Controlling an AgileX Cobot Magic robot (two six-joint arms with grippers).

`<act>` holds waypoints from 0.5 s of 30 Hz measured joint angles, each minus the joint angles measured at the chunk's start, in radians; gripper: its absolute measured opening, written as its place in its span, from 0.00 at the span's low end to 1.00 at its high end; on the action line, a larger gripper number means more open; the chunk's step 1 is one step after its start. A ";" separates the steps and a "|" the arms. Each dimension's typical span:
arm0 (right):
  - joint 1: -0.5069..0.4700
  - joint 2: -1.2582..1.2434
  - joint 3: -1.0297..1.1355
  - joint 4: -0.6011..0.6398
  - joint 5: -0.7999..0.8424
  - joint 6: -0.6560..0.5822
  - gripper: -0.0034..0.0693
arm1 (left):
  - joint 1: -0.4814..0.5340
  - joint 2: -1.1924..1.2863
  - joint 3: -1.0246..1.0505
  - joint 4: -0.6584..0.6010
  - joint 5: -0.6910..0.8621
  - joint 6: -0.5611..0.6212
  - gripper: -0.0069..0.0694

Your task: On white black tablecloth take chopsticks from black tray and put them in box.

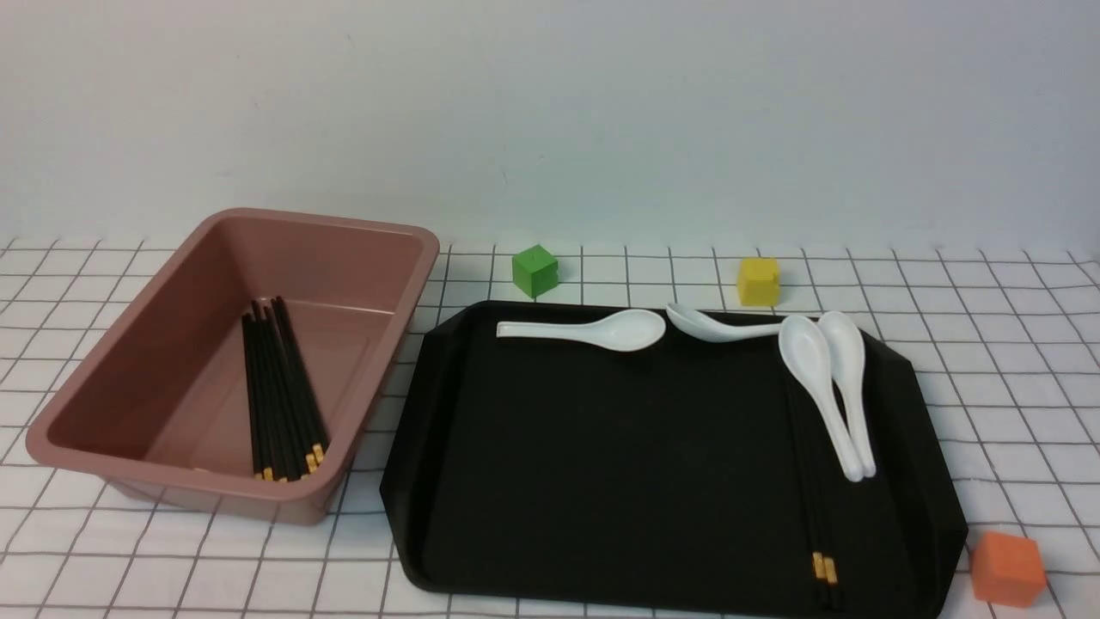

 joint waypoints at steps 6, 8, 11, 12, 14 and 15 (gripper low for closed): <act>0.000 0.000 0.000 0.000 0.000 0.000 0.13 | 0.000 0.000 0.000 0.000 0.000 0.000 0.40; 0.000 0.000 0.000 0.000 0.000 0.000 0.14 | 0.000 0.000 0.000 0.000 0.000 0.000 0.40; 0.000 0.000 0.000 0.000 0.000 0.000 0.14 | 0.000 0.000 0.000 0.000 0.000 0.000 0.40; 0.000 0.000 0.000 0.000 0.000 0.000 0.14 | 0.000 0.000 0.000 0.000 0.000 0.000 0.40; 0.000 0.000 0.000 0.000 0.000 0.000 0.14 | 0.000 0.000 0.000 0.000 0.000 0.000 0.40; 0.000 0.000 0.000 0.000 0.000 0.000 0.14 | 0.000 0.000 0.000 0.000 0.000 0.000 0.40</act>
